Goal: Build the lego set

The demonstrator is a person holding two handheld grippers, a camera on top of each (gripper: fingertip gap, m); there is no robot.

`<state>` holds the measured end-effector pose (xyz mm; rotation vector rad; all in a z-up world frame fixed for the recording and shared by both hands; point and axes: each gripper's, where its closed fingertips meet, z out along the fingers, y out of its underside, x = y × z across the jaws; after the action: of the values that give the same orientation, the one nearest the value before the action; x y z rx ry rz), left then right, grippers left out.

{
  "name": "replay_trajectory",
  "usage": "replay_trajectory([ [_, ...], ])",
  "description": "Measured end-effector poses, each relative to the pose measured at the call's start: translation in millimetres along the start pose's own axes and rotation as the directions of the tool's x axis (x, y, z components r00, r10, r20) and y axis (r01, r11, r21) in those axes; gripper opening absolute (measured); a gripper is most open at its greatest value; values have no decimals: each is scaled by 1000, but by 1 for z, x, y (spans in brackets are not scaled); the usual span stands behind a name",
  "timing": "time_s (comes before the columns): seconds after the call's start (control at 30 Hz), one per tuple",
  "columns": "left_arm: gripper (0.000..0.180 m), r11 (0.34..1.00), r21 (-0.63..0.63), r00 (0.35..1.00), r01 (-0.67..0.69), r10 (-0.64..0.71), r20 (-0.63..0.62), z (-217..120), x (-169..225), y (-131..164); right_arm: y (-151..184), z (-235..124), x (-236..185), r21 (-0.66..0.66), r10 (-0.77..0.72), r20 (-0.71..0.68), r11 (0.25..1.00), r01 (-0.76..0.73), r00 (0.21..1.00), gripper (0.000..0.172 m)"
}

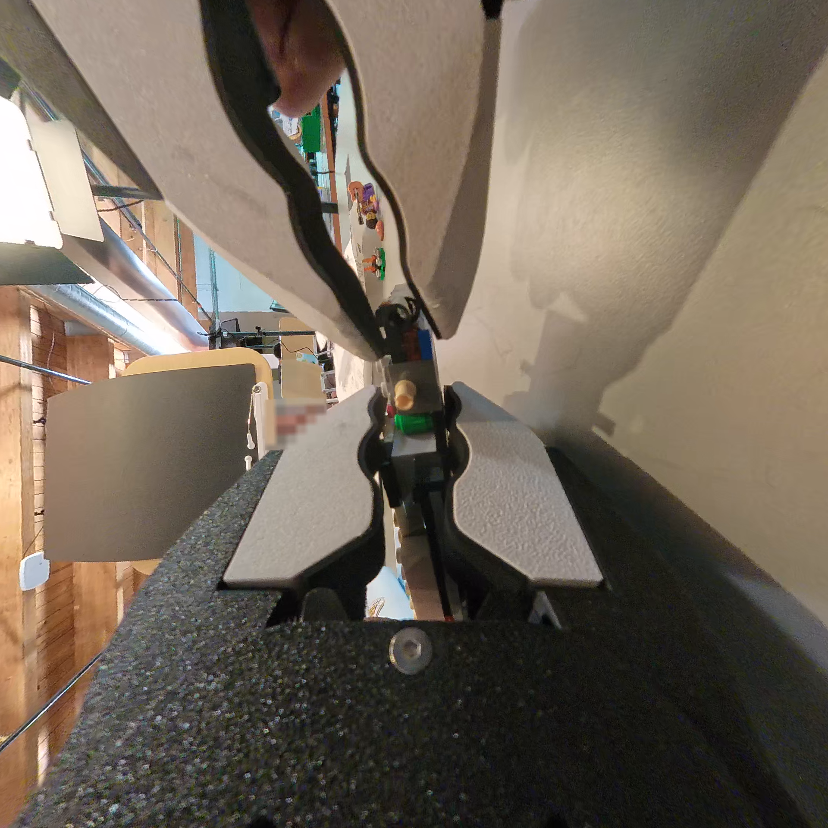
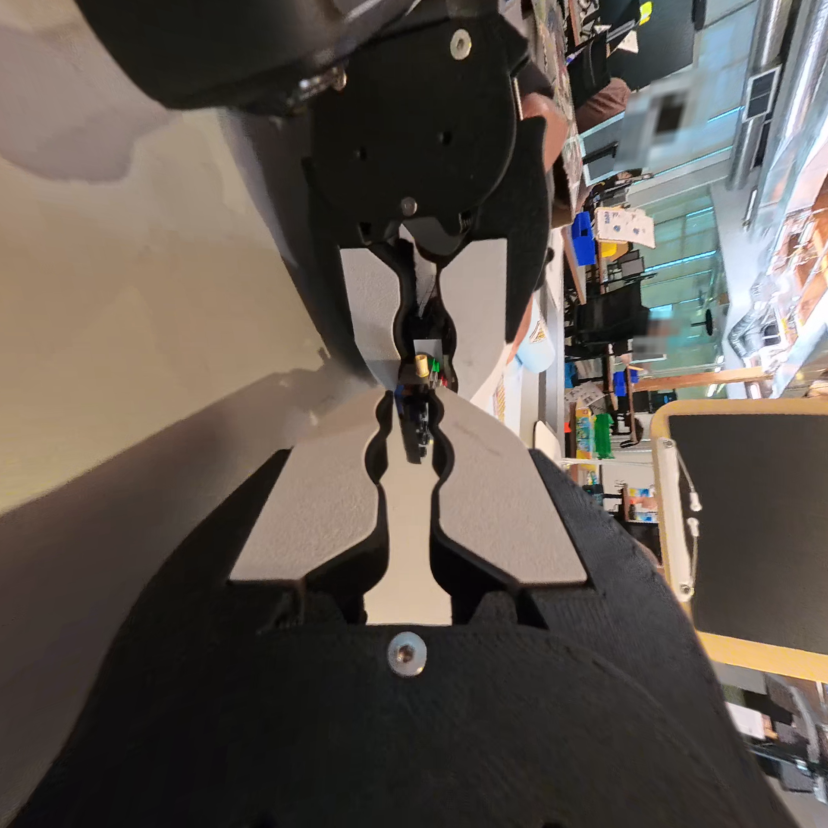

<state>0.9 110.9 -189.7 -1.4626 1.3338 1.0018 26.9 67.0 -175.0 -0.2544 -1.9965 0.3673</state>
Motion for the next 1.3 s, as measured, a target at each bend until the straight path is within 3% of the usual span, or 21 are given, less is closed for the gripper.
replay_trajectory([
  [0.43, 25, 1000, 22, 1000, 8, -8, -18, -3, -2, -2, -4, -2, 2, 13, -120, -52, 993, 121, 991, 13],
  [1.3, 25, 999, 35, 999, 8, -7, -32, -3, -2, -4, -1, -2, 2, -1, -109, 7, 994, 109, 994, 11],
])
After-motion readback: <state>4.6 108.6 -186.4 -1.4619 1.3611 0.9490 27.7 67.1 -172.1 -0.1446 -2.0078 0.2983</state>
